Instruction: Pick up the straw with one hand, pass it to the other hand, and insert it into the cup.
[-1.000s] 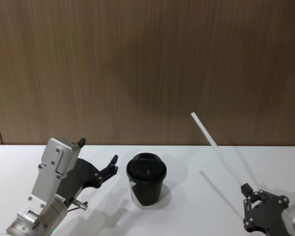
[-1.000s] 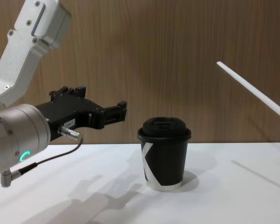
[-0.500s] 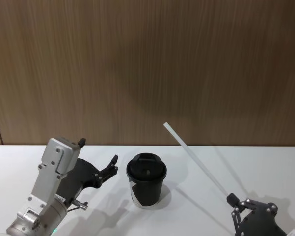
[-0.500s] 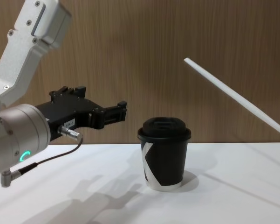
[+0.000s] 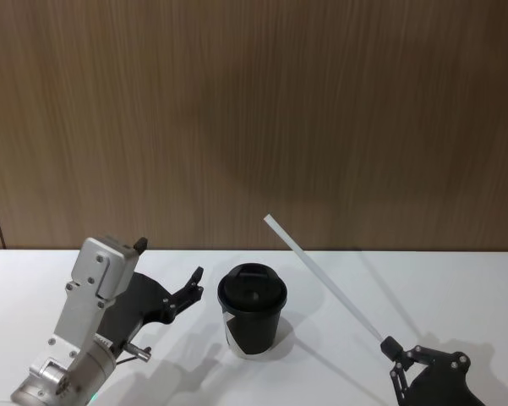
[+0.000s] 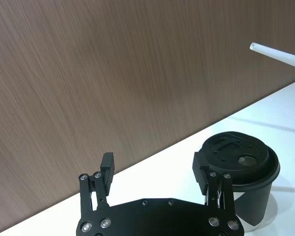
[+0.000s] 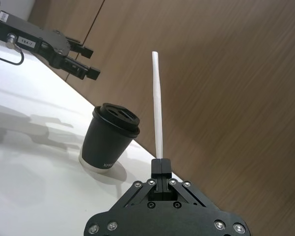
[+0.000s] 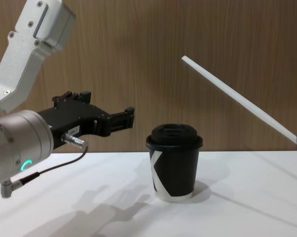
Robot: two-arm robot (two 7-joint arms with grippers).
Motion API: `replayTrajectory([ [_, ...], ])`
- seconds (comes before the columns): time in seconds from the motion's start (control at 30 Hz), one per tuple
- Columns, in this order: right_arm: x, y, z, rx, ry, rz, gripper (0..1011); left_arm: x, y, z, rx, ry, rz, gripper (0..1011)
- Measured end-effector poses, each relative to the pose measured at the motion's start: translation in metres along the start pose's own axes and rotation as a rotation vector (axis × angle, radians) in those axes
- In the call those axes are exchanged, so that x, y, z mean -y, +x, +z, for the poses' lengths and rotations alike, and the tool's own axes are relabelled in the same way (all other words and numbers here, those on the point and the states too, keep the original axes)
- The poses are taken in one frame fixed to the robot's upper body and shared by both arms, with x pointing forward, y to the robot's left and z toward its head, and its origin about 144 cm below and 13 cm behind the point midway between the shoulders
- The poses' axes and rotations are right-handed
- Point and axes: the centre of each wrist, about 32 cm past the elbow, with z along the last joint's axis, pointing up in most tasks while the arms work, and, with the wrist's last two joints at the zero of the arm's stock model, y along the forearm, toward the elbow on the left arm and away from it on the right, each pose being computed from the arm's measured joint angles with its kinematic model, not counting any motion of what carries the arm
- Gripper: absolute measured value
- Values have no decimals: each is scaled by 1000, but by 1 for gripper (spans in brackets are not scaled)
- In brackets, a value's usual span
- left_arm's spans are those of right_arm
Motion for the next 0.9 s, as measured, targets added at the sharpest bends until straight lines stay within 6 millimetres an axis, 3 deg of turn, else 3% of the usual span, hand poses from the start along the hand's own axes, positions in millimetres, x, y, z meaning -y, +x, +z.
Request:
replayTrajectory([
  [0.43, 0, -1, 0, 15, 18, 3, 1, 0, 2, 3, -21, -4, -22, 1000],
  [0.9, 0, -1, 0, 21, 25, 3, 1, 0, 19, 21, -156, 10, -168, 1000],
])
